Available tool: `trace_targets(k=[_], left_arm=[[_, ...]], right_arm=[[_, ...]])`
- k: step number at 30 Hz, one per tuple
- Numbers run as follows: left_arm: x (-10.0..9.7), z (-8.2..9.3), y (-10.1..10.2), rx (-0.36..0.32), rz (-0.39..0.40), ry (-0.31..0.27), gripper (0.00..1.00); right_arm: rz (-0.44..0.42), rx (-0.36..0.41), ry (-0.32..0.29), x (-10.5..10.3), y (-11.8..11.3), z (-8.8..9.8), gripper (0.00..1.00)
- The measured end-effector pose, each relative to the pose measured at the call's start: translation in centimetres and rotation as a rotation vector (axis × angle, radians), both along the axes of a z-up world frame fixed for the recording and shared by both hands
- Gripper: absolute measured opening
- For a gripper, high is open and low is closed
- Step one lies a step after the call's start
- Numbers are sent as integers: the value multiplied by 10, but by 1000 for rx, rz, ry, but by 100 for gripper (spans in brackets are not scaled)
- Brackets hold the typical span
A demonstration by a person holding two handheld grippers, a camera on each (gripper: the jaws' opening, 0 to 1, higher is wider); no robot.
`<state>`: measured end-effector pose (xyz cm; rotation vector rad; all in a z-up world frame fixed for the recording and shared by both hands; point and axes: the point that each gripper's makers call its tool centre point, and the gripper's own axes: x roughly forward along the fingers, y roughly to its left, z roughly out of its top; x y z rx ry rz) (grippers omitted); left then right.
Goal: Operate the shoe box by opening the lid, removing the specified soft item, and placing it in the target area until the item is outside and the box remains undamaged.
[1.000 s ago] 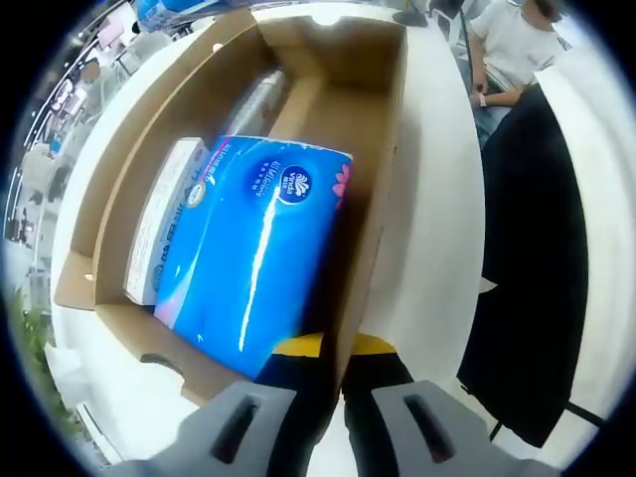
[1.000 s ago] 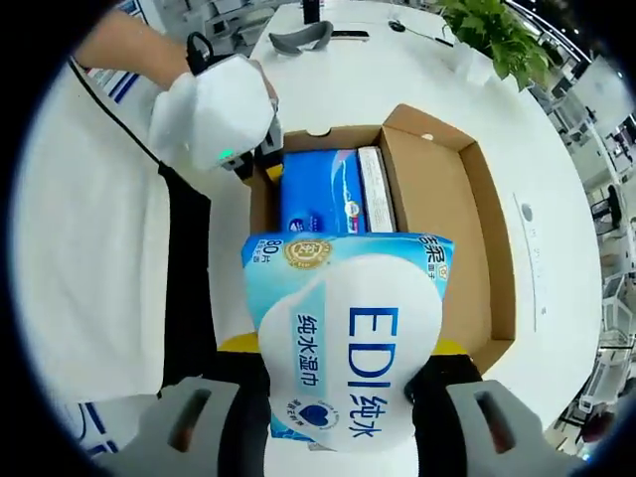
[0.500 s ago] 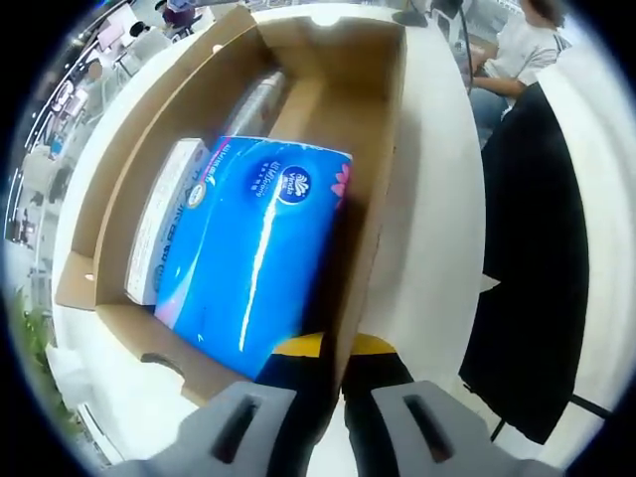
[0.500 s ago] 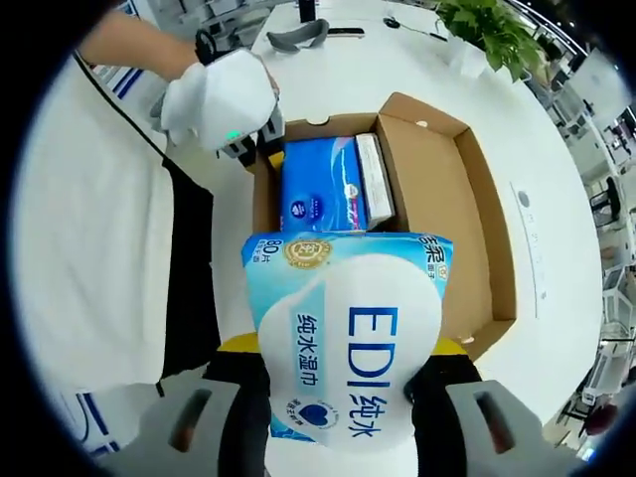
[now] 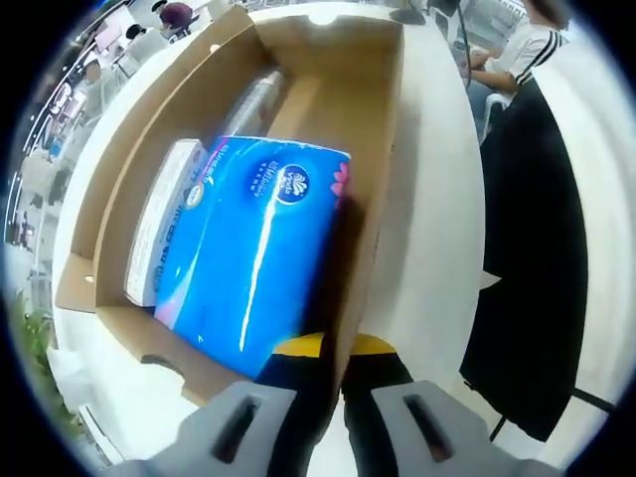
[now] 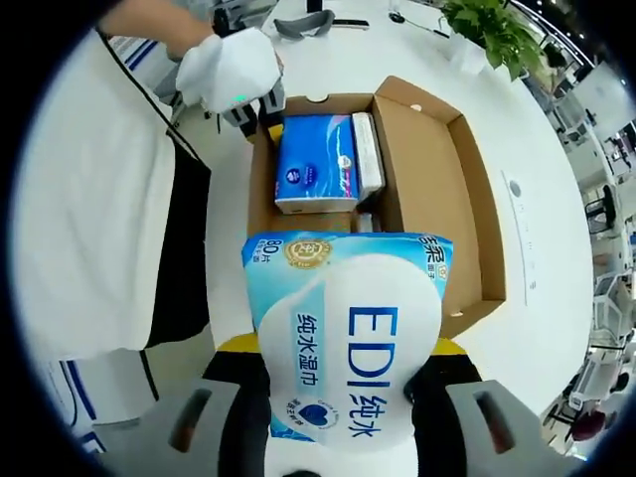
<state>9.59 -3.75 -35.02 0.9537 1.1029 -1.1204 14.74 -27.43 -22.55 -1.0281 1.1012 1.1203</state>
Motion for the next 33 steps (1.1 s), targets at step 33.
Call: trace_targets(k=[33], left_arm=[[0,-2,4,52,-4,-10,4]], right_arm=[[-15,-110,-4,-11,-93,-18,54]])
